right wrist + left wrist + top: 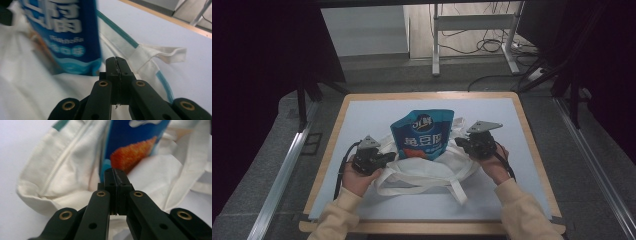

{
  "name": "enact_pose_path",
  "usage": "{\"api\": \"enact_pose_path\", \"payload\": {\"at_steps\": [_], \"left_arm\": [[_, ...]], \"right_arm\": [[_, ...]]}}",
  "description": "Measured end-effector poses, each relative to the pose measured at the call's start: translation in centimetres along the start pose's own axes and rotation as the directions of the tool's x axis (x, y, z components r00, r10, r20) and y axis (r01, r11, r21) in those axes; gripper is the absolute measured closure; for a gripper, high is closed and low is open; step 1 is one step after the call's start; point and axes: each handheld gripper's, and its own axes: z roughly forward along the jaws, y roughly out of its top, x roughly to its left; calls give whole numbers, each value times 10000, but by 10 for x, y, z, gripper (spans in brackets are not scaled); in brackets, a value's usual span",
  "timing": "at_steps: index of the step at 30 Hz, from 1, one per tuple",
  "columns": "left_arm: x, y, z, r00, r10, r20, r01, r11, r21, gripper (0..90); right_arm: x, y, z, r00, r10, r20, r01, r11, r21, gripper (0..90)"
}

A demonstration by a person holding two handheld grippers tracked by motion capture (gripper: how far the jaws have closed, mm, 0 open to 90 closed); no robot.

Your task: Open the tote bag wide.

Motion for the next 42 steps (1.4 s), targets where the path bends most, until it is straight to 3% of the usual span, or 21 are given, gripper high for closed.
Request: {"api": "enact_pose_path", "payload": {"at_steps": [11, 18, 28, 34, 42], "left_arm": [[-5, -14, 9, 9999, 48, 107, -53, 9985, 548, 895], [-7, -25, 10, 9997, -19, 228, 2, 9972, 748, 897], [-8, -26, 13, 9995, 33, 306, -59, 9965, 832, 897], [-8, -24, 10, 9995, 74, 315, -92, 9983, 570, 896], [-11, -17, -9, 9997, 123, 230, -111, 9986, -508, 891]], "right_arm": [[-20, -9, 25, 9976, 354, 600, -410, 9946, 949, 886], [-33, -15, 30, 9933, 888, 740, -955, 9911, 924, 887], [-41, -23, 39, 9890, 1347, 603, -1397, 9864, 865, 888], [-37, -22, 31, 9905, 1242, 595, -1275, 9904, 541, 887], [-26, -15, 3, 9925, 1182, 326, -1170, 9924, -368, 887]]}}
